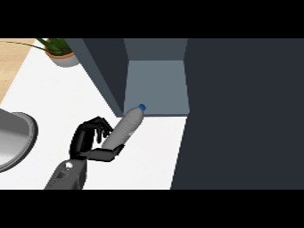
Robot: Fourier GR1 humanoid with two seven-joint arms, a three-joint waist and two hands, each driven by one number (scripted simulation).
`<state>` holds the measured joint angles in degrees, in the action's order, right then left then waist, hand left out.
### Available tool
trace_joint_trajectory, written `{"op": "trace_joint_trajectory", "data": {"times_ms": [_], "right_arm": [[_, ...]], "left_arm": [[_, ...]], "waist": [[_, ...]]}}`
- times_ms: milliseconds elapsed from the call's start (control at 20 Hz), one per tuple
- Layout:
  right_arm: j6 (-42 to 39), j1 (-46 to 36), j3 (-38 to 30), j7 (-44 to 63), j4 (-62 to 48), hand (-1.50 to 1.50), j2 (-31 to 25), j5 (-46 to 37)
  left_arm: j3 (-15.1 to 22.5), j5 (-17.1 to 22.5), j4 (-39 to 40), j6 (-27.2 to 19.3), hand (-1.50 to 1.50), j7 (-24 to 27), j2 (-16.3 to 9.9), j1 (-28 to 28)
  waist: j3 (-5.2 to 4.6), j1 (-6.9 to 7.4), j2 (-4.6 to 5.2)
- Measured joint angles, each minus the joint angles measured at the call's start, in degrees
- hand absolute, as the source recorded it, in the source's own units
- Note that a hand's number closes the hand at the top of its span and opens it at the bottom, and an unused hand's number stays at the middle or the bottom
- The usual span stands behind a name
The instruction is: Pick up the bottled water, place it into the cabinet and close the cabinet
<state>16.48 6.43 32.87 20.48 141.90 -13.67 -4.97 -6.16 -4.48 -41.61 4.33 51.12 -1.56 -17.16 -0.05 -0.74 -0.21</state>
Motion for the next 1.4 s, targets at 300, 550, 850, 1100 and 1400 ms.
{"op": "trace_joint_trajectory", "data": {"times_ms": [300,550,850,1100,1400], "right_arm": [[0.7,-0.1,0.9,-0.2,-0.1,-1.5,-0.2,-0.1],[1.3,-0.1,1.1,-0.1,0.2,-1.5,-0.7,-0.2],[2.0,0.1,1.0,-0.1,0.4,-1.5,-1.2,-0.2],[2.3,1.9,1.8,-1.6,0.7,-1.5,-2.3,-0.1],[2.0,4.3,1.4,-4.5,0.6,-1.5,-3.6,0.3]], "left_arm": [[8.4,10.4,-6.7,-4.4,1.5,-6.8,1.2,-1.5],[16.5,18.1,-14.2,-10.3,1.5,-13.8,1.4,-2.0],[22.7,22.8,-20.1,-18.2,1.5,-21.0,1.5,-5.6],[25.6,23.9,-20.7,-24.6,1.5,-25.4,1.5,-10.4],[27.6,24.9,-17.3,-30.5,1.5,-29.6,1.6,-17.5]], "waist": [[0.02,0.15,-0.05],[0.03,0.07,-0.09],[0.03,0.05,0.01],[0.04,-0.16,0.05],[0.05,-0.32,0.13]]}}
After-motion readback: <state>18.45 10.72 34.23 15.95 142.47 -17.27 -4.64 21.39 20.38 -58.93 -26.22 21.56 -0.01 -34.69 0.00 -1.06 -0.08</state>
